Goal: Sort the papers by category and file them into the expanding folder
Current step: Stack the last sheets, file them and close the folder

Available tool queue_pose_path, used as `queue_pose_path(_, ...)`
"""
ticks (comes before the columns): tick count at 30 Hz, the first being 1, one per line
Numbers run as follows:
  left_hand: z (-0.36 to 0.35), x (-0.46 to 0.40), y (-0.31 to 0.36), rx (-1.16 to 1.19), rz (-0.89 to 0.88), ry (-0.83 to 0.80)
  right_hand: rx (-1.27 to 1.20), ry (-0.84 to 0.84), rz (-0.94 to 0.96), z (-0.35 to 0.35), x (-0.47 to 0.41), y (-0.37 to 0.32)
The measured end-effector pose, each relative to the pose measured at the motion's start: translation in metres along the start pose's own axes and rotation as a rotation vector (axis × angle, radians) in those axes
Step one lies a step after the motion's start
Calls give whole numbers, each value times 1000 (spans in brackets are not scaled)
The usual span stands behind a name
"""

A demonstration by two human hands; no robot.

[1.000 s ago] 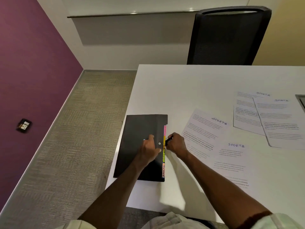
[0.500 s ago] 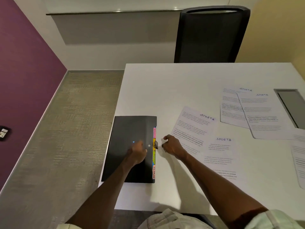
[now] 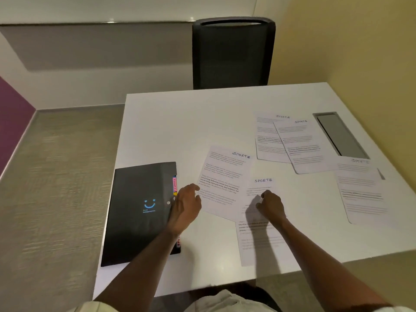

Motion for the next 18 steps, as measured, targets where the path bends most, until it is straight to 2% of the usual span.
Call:
queue_pose_path(2, -13, -1, 12, 28, -30, -45, 39, -21, -63, 3, -5, 29)
queue_pose_path(5, -36, 0, 19, 11, 26, -202, 101, -83, -127, 5, -2, 55)
queue_pose_path(9, -69, 9, 21, -185, 15, -405, 246, -197, 73, 0, 14, 51)
queue_pose_path(12, -97, 21, 17, -293, 86, -562, 415, -302, 180, -14, 18, 57)
queue_pose_path(15, -117, 28, 18, -410, 77, -615, 480, -290, 207, -13, 9, 68)
queue_pose_path(18, -130, 33, 21, -495, 72, -595, 507, -225, 229, 0, -4, 75)
Point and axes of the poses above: each hand's wrist, its own x-axis away from the middle knuckle, its own z-axis out of the back of the hand, y = z × x, the point moved 7 cm from there along -x, towards the middle knuckle
